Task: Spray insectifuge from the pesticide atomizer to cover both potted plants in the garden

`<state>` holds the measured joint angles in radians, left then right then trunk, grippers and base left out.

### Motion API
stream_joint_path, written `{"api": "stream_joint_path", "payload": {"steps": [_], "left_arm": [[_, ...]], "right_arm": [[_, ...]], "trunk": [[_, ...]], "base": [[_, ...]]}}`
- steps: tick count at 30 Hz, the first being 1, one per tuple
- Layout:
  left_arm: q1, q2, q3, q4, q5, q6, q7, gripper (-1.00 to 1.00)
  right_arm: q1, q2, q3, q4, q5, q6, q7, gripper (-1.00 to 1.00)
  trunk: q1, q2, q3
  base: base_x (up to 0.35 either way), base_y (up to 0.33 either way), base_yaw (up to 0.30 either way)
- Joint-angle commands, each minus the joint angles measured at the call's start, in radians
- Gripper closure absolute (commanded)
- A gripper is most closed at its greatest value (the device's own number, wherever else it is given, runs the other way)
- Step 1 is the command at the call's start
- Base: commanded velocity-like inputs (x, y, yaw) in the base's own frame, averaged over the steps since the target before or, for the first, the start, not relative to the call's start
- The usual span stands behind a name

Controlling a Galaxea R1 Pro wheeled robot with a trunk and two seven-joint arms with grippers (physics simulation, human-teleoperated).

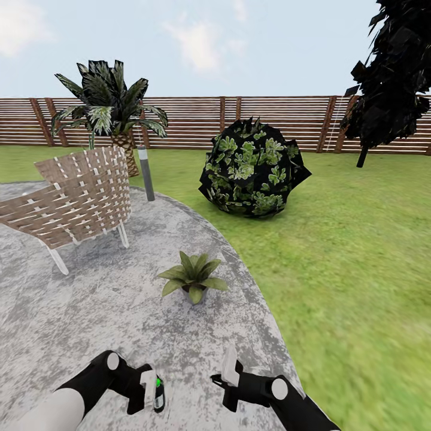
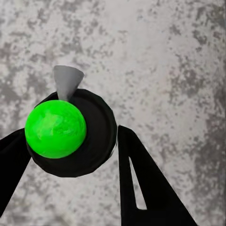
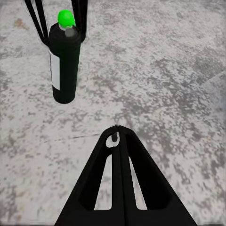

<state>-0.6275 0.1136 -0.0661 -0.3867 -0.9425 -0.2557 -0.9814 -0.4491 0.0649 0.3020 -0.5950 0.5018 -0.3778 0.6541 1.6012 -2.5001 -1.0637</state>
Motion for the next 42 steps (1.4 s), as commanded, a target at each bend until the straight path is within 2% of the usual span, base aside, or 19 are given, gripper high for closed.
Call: {"api": "stream_joint_path", "payload": {"steps": [1,6,7,10,13,14,15,16,18,19,20,21,23,25,27,31,35,39,42], "left_arm": [[0.0,0.024,-0.004,0.0,0.002,-0.004,-0.001,1.0],[0.0,0.077,-0.003,0.003,0.002,-0.004,0.0,1.0],[0.0,0.085,-0.002,0.003,0.002,-0.003,0.001,1.0],[-0.001,0.105,0.022,0.003,0.004,0.003,0.075,1.0],[-0.001,0.108,0.149,0.004,0.006,0.015,0.209,1.0],[-0.001,0.106,0.227,0.005,0.007,0.018,0.245,1.0],[-0.001,0.104,0.281,0.007,0.007,0.019,0.261,1.0],[-0.001,0.102,0.366,0.017,0.007,0.021,0.276,1.0],[-0.001,0.098,0.508,0.039,0.007,0.022,0.292,1.0],[-0.001,0.096,0.548,0.043,0.007,0.025,0.299,1.0],[-0.002,0.092,0.601,0.046,0.007,0.039,0.316,1.0],[-0.002,0.087,0.629,0.047,0.008,0.061,0.33,1.0],[-0.007,0.068,0.676,0.046,0.008,0.187,0.368,1.0],[-0.014,0.048,0.688,0.039,0.008,0.329,0.394,1.0],[-0.018,0.022,0.69,0.036,0.007,0.433,0.402,1.0],[-0.021,-0.017,0.686,0.003,0.005,0.535,0.398,1.0],[-0.026,-0.024,0.68,-0.027,0.003,0.572,0.397,1.0],[-0.093,-0.017,0.678,-0.032,0.003,0.767,0.393,1.0],[-0.146,-0.014,0.676,-0.032,-0.005,0.841,0.371,1.0]], "right_arm": [[0.0,-0.001,-0.001,0.0,0.01,-0.006,-0.001,1.0],[0.0,-0.004,-0.002,0.002,0.009,-0.006,-0.001,1.0],[0.0,-0.005,-0.003,0.003,0.009,-0.006,-0.001,-1.0],[0.0,-0.008,-0.006,0.005,0.01,-0.005,-0.008,-1.0],[0.0,-0.074,-0.009,0.025,0.007,0.018,-0.076,-1.0],[0.0,-0.108,-0.009,0.077,0.003,0.031,-0.152,-1.0],[0.0,-0.123,-0.009,0.127,0.001,0.036,-0.212,-1.0],[0.001,-0.136,-0.01,0.231,-0.003,0.039,-0.329,-1.0],[0.001,-0.144,-0.028,0.419,-0.02,0.04,-0.584,-1.0],[0.001,-0.144,-0.039,0.461,-0.033,0.038,-0.663,-1.0],[0.001,-0.14,-0.06,0.504,-0.065,0.032,-0.757,-1.0],[0.001,-0.137,-0.079,0.52,-0.1,0.029,-0.801,-1.0],[0.001,-0.129,-0.155,0.541,-0.259,0.026,-0.861,-1.0],[0.001,-0.127,-0.195,0.545,-0.401,0.025,-0.875,-1.0],[0.001,-0.127,-0.207,0.546,-0.455,0.025,-0.881,-1.0],[0.001,-0.131,-0.211,0.551,-0.474,0.025,-0.882,-1.0],[0.002,-0.136,-0.213,0.553,-0.477,0.025,-0.883,-1.0],[0.003,-0.138,-0.214,0.553,-0.494,0.025,-0.884,-1.0],[0.003,-0.141,-0.214,0.554,-0.537,0.025,-0.884,-1.0]], "trunk": [[0.0,0.0,-0.001],[0.0,0.0,-0.001],[0.0,0.0,-0.001],[0.0,0.0,-0.001],[0.0,0.0,-0.001],[0.0,0.0,-0.001],[0.0,0.0,-0.001],[0.0,0.0,-0.001],[0.0,0.0,-0.001],[0.0,0.0,-0.001],[0.0,0.0,-0.001],[0.0,0.0,-0.001],[0.0,0.0,-0.001],[0.0,0.0,-0.001],[0.0,0.0,-0.001],[0.0,0.0,-0.001],[0.0,0.0,-0.001],[0.0,0.0,-0.001],[0.0,0.0,-0.001]], "base": [[0.0,0.0,0.0],[0.0,0.0,0.0],[0.0,0.0,0.0],[0.0,0.0,0.0],[0.0,0.0,0.0],[0.0,0.0,0.0],[0.0,0.0,0.0],[0.0,0.0,0.0],[0.0,0.0,0.0],[0.0,0.0,0.0],[0.0,0.0,0.0],[0.0,0.0,0.0],[0.0,0.0,0.0],[0.0,0.0,0.0],[0.0,0.0,0.0],[0.0,0.0,0.0],[0.0,0.0,0.0],[0.0,0.0,0.0],[0.0,0.0,0.0]]}}
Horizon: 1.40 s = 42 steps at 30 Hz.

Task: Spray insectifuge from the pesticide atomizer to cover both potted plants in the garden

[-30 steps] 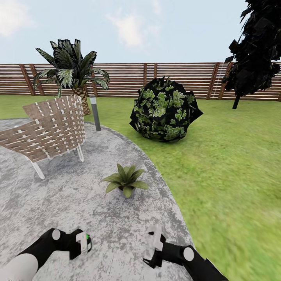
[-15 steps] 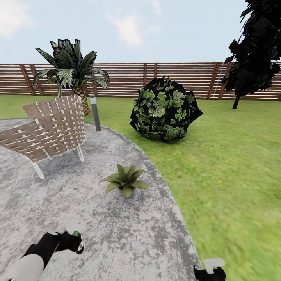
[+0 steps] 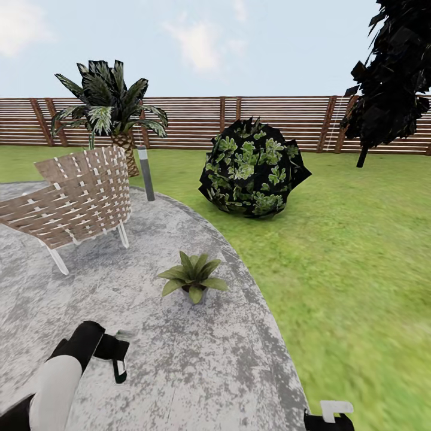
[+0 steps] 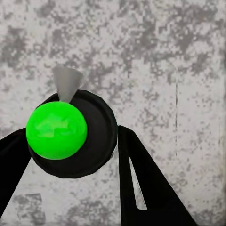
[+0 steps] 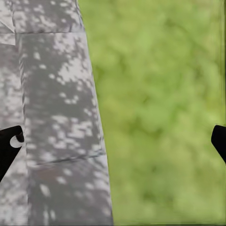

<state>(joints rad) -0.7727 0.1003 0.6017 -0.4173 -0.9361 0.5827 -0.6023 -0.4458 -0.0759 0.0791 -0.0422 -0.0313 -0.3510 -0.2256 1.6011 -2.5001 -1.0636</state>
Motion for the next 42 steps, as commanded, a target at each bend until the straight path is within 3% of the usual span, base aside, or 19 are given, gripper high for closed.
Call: {"api": "stream_joint_path", "payload": {"steps": [1,3,5,8,12,15,19,26,38,42], "left_arm": [[-0.011,-0.003,0.007,-0.002,-0.015,0.01,-0.014,1.0],[-0.038,-0.009,-0.007,-0.002,-0.028,0.039,-0.02,1.0],[-0.067,-0.013,-0.045,-0.001,-0.036,0.105,-0.024,1.0],[-0.111,-0.014,-0.094,0.0,-0.039,0.175,-0.083,1.0],[-0.138,-0.014,-0.125,-0.001,-0.043,0.189,-0.172,1.0],[-0.144,-0.015,-0.173,0.0,-0.041,0.207,-0.185,1.0],[-0.147,-0.021,-0.206,0.0,-0.041,0.255,-0.203,1.0],[-0.145,-0.017,-0.262,0.001,-0.041,0.262,-0.245,1.0],[-0.13,-0.02,-0.28,0.013,-0.041,0.258,-0.273,1.0],[-0.129,-0.018,-0.323,0.013,-0.041,0.253,-0.308,1.0]], "right_arm": [[0.0,0.0,0.008,0.001,-0.011,-0.002,-0.005,-1.0],[0.0,-0.001,0.008,0.001,-0.019,-0.002,-0.005,-1.0],[0.001,-0.001,0.009,0.001,-0.022,-0.002,-0.005,-1.0],[0.001,-0.001,0.011,0.001,-0.022,-0.002,-0.005,-1.0],[0.001,0.0,0.011,0.001,-0.023,-0.003,-0.005,-1.0],[0.002,0.001,0.011,0.001,-0.024,-0.003,-0.005,-1.0],[0.001,0.001,0.01,0.001,-0.024,-0.003,-0.005,-1.0],[0.002,0.001,0.01,0.0,-0.024,-0.003,-0.005,-1.0],[0.001,0.001,0.01,0.0,-0.024,-0.003,-0.005,-1.0],[0.001,0.001,0.01,0.0,-0.024,-0.004,-0.005,-1.0]], "trunk": [[0.0,0.0,-0.001],[0.0,0.0,-0.001],[0.0,0.0,-0.001],[0.0,0.0,-0.001],[0.0,0.0,-0.001],[0.0,0.0,-0.001],[0.0,0.0,-0.001],[0.0,0.0,-0.001],[0.0,0.0,-0.001],[0.0,0.0,-0.001]], "base": [[0.0,0.0,0.0],[0.0,0.0,0.0],[0.055,0.0,0.0],[0.237,0.0,0.0],[0.321,0.0,0.0],[0.334,0.0,0.0],[0.336,0.0,0.0],[0.337,0.0,0.0],[0.337,0.052,0.0],[0.307,0.001,0.039]]}}
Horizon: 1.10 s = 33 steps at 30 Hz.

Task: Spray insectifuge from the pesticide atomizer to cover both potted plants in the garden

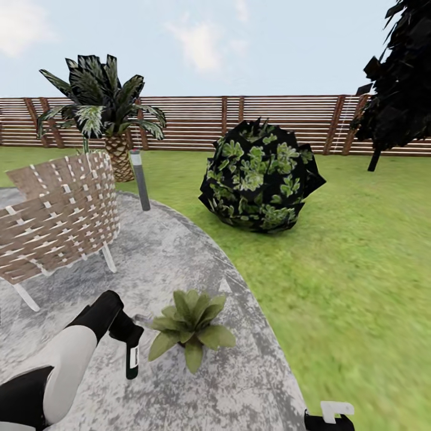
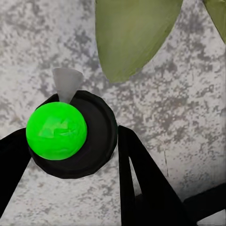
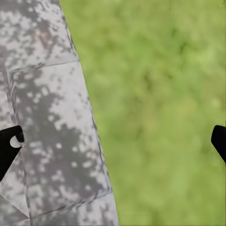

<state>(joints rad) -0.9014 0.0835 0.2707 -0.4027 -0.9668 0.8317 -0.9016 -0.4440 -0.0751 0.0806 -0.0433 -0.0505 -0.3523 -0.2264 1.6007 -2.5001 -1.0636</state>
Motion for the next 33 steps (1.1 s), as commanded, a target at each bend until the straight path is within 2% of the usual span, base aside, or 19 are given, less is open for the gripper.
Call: {"api": "stream_joint_path", "payload": {"steps": [1,6,10,11,13,16,18,20,21,22,24,27,33], "left_arm": [[-0.001,-0.001,0.003,-0.001,-0.01,0.002,-0.014,1.0],[0.003,0.013,-0.002,0.001,-0.011,-0.004,-0.02,1.0],[0.069,0.035,-0.003,0.002,-0.013,-0.017,-0.022,1.0],[0.083,0.037,-0.003,0.002,-0.013,-0.031,-0.023,1.0],[0.121,0.041,-0.004,0.002,-0.014,-0.106,-0.024,1.0],[0.139,0.041,-0.005,0.002,-0.026,-0.147,-0.038,1.0],[0.138,0.039,-0.004,0.002,-0.034,-0.159,-0.099,1.0],[0.136,0.037,-0.004,0.002,-0.05,-0.159,-0.127,1.0],[0.134,0.037,-0.014,0.001,-0.072,-0.156,-0.138,1.0],[0.131,0.038,-0.039,0.001,-0.106,-0.153,-0.158,1.0],[0.128,0.041,-0.071,-0.007,-0.145,-0.15,-0.22,1.0],[0.134,0.042,-0.084,-0.013,-0.173,-0.15,-0.287,1.0],[0.133,0.041,-0.085,-0.014,-0.182,-0.151,-0.297,1.0]], "right_arm": [[0.0,0.0,0.009,0.001,-0.005,-0.003,-0.004,-1.0],[0.0,0.0,0.008,0.001,-0.005,-0.003,-0.004,-1.0],[0.0,-0.002,0.009,0.003,-0.004,-0.002,-0.002,-1.0],[0.0,-0.002,0.009,0.003,-0.003,-0.002,-0.002,-1.0],[0.001,-0.002,0.009,0.002,-0.003,-0.002,-0.002,-1.0],[0.001,-0.002,0.009,0.002,-0.004,-0.003,-0.002,-1.0],[0.001,-0.006,0.009,0.002,-0.005,-0.003,-0.002,-1.0],[0.001,-0.012,0.008,0.002,-0.005,-0.004,-0.002,-1.0],[0.001,-0.014,0.008,0.002,-0.005,-0.004,-0.002,-1.0],[0.001,-0.015,0.008,0.002,-0.005,-0.003,-0.002,-1.0],[0.001,-0.015,0.009,0.002,-0.005,-0.002,-0.002,-1.0],[0.001,-0.014,0.009,0.001,-0.005,-0.002,-0.002,-1.0],[0.001,-0.014,0.01,0.0,-0.006,-0.002,-0.002,-1.0]], "trunk": [[0.0,0.0,-0.001],[0.0,0.0,-0.001],[0.0,0.0,-0.001],[0.0,0.0,-0.001],[0.0,0.0,-0.001],[0.0,0.0,-0.001],[0.0,0.0,-0.001],[0.0,0.0,-0.001],[0.0,0.0,-0.001],[0.0,0.0,-0.001],[0.0,0.0,-0.001],[0.0,0.0,-0.001],[0.0,0.0,-0.001]], "base": [[0.154,0.0,0.189],[0.04,0.0,0.176],[0.003,0.0,0.022],[0.001,0.0,0.005],[0.0,0.0,0.002],[0.0,0.0,0.0],[0.0,0.0,0.0],[0.0,0.0,0.0],[0.009,0.0,0.0],[0.096,0.028,0.0],[0.198,0.133,0.0],[0.252,0.202,0.0],[0.053,0.045,-0.026]]}}
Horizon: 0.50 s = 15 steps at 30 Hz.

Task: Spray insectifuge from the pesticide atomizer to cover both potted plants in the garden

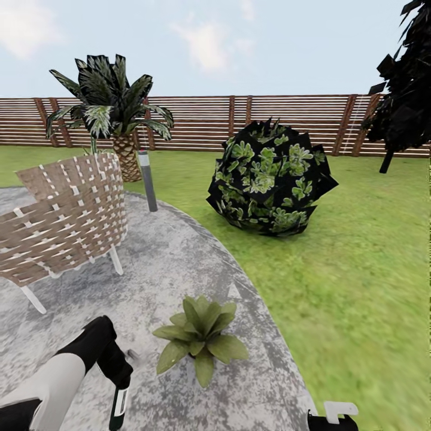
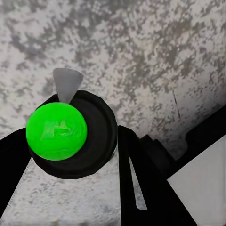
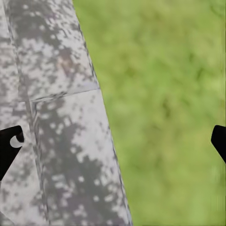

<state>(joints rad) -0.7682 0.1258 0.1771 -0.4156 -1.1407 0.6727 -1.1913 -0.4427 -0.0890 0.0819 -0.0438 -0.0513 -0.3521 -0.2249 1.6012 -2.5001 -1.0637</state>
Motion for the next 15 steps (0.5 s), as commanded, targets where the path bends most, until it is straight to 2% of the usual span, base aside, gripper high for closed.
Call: {"api": "stream_joint_path", "payload": {"steps": [1,4,6,10,13,15], "left_arm": [[-0.001,-0.001,0.008,-0.001,-0.008,0.009,-0.006,1.0],[-0.004,-0.002,0.009,-0.002,-0.009,0.01,-0.003,1.0],[-0.005,-0.003,0.009,-0.002,-0.009,0.01,-0.002,1.0],[0.004,-0.008,0.004,-0.002,-0.008,0.009,0.003,1.0],[0.01,0.0,0.005,-0.001,-0.008,0.006,0.016,1.0],[0.012,0.015,0.005,0.0,-0.008,0.0,0.019,1.0]], "right_arm": [[-0.001,0.0,0.008,0.001,-0.005,-0.002,-0.004,-1.0],[-0.001,0.0,0.008,0.001,-0.005,-0.002,-0.004,-1.0],[-0.001,0.001,0.008,0.001,-0.005,-0.002,-0.004,-1.0],[-0.001,0.001,0.008,0.001,-0.005,-0.002,-0.004,-1.0],[-0.001,0.002,0.007,0.0,-0.006,-0.003,-0.004,-1.0],[-0.001,0.002,0.007,-0.001,-0.007,-0.003,-0.004,-1.0]], "trunk": [[0.0,0.0,-0.001],[0.0,0.0,-0.001],[0.0,0.0,-0.001],[0.0,0.0,-0.001],[0.0,0.0,-0.001],[0.0,0.0,-0.003]], "base": [[0.004,0.003,-0.204],[0.045,0.003,-0.263],[0.225,0.067,-0.14],[0.292,0.098,-0.027],[0.109,0.035,-0.003],[0.018,0.006,0.0]]}}
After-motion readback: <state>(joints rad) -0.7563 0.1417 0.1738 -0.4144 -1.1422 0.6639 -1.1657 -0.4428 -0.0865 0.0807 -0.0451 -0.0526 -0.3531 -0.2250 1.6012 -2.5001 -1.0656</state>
